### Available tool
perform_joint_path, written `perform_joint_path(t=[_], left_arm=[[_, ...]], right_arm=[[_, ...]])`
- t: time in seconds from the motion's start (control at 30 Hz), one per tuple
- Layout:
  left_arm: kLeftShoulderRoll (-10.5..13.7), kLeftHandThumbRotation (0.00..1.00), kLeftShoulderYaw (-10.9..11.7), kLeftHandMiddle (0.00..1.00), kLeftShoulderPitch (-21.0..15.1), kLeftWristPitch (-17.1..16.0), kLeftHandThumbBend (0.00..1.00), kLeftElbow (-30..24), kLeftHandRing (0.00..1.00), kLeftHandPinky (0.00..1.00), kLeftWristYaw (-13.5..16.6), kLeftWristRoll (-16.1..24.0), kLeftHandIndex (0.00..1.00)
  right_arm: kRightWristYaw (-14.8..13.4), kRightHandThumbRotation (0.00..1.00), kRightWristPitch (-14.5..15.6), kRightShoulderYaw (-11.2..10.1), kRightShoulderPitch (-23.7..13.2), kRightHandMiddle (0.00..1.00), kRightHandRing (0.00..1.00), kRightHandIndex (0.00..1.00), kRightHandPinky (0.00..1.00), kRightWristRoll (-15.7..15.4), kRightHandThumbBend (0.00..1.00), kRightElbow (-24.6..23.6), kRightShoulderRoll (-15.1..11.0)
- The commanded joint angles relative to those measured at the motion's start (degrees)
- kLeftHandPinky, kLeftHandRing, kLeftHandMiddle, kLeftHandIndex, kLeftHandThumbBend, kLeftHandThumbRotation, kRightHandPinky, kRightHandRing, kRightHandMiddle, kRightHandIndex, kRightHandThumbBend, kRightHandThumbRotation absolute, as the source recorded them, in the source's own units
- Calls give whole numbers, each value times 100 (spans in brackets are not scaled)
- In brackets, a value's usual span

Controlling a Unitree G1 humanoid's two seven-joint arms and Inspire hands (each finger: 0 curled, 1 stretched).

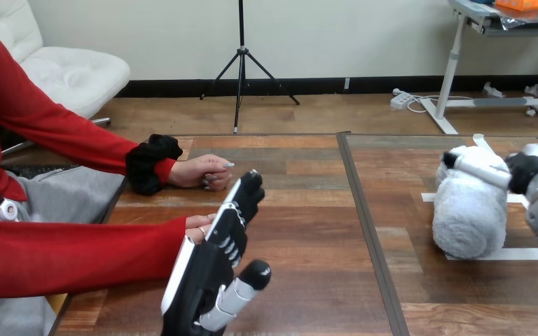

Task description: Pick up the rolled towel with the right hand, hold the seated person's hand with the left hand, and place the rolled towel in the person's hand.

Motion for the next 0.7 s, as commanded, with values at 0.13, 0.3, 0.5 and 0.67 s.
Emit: perform_joint_path(t=[0.13, 0.3, 0.5, 0.67], left_arm=[[-97, 77, -106, 96, -37, -72, 100, -394, 95, 97, 11, -138, 94], [-67, 76, -166, 96, 14, -42, 100, -490, 96, 97, -58, -236, 94], [-50, 76, -191, 96, 82, -46, 100, -590, 95, 97, -20, -225, 93], [-35, 76, -219, 95, 137, -45, 100, -669, 95, 96, -17, -252, 93]], right_arm=[[82, 100, -75, 217, -284, 98, 92, 95, 59, -144, 98, -13, 203], [-289, 99, 67, 29, -151, 91, 83, 92, 47, 38, 99, -17, 317], [-754, 95, 128, -159, 1, 82, 67, 90, 35, 219, 100, -27, 435], [-1196, 77, 161, -544, 110, 74, 57, 84, 30, 617, 100, -50, 525]])
